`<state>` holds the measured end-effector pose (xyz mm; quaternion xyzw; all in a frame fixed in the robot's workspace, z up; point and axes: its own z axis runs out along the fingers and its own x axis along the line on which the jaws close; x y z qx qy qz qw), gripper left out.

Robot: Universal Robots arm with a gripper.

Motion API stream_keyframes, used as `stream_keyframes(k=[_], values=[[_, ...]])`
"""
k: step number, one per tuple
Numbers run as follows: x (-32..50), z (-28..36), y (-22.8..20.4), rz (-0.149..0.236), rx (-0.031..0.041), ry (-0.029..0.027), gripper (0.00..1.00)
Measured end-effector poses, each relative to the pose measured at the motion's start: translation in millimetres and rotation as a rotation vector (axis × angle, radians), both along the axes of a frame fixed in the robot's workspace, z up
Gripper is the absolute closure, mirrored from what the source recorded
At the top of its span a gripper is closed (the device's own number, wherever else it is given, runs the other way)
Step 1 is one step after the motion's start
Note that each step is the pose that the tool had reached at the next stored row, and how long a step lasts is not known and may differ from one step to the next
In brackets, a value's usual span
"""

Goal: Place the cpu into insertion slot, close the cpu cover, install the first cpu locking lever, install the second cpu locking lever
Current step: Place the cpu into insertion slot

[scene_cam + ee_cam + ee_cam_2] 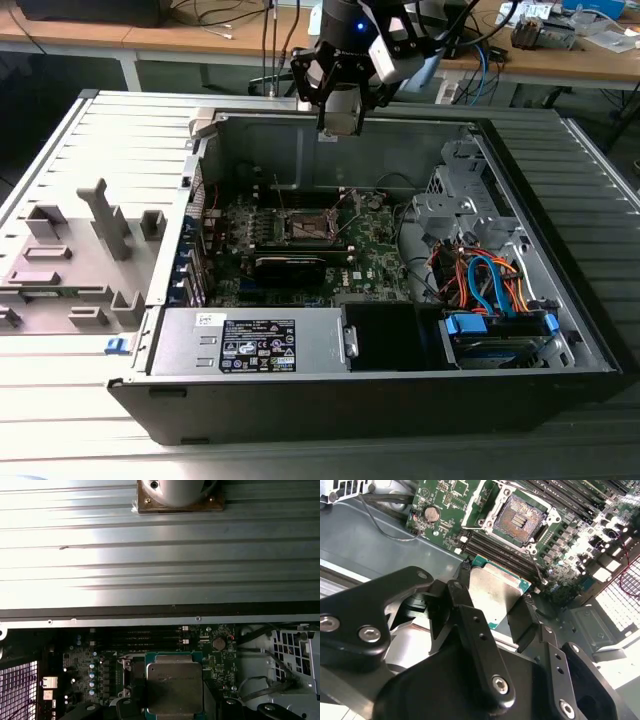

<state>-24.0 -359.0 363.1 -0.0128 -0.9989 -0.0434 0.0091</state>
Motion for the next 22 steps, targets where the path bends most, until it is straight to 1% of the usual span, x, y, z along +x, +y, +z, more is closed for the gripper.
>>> stream_keyframes(k=[11, 13, 21, 22], values=[[0.0, -1.0, 0.0, 0.000, -0.0035, 0.0001, 0.45], [-0.1, -7.8, 0.0, 0.000, -0.0051, 0.0000, 0.45], [-0.1, -8.7, 0.0, 0.000, -0.0055, 0.0000, 0.45], [-0.1, -13.0, 0.0, 0.000, -0.0096, 0.0001, 0.45]])
